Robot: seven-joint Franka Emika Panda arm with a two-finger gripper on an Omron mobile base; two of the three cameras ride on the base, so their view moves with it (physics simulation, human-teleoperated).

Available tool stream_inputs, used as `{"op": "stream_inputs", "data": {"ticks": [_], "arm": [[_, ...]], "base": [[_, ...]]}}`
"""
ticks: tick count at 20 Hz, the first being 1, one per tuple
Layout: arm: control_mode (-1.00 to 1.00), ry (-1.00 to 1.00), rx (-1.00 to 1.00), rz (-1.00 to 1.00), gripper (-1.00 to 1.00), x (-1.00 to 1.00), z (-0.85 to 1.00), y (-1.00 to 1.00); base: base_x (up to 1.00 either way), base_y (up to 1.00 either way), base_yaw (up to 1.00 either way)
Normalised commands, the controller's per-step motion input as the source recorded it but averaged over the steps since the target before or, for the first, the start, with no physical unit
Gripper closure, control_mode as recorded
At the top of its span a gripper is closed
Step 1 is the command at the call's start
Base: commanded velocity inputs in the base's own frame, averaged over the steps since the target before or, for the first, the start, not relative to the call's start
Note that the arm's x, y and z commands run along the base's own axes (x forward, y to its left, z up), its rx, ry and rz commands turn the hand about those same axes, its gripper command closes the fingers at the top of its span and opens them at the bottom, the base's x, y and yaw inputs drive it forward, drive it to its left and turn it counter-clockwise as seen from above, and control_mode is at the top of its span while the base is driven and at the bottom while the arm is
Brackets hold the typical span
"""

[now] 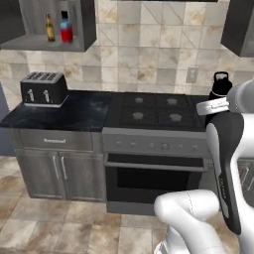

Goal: Sort all alcoholic drinks to one cabinet, and non-alcoholic drinks to the other.

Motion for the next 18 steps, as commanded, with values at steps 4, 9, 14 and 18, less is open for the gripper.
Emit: {"op": "stream_inputs", "data": {"ticks": [4,9,14,18], "arm": [[1.0,0.0,0.0,0.0,1.0,0.0,0.0,0.0],[1.0,0.0,0.0,0.0,1.0,0.0,0.0,0.0],[1.0,0.0,0.0,0.0,1.0,0.0,0.0,0.0],[1.0,0.0,0.0,0.0,1.0,0.0,0.0,0.0]], "base": [[0.05,-0.59,-0.13],[0.07,-0.58,-0.13],[0.12,-0.51,-0.11],[0.16,-0.48,-0.1]]}}
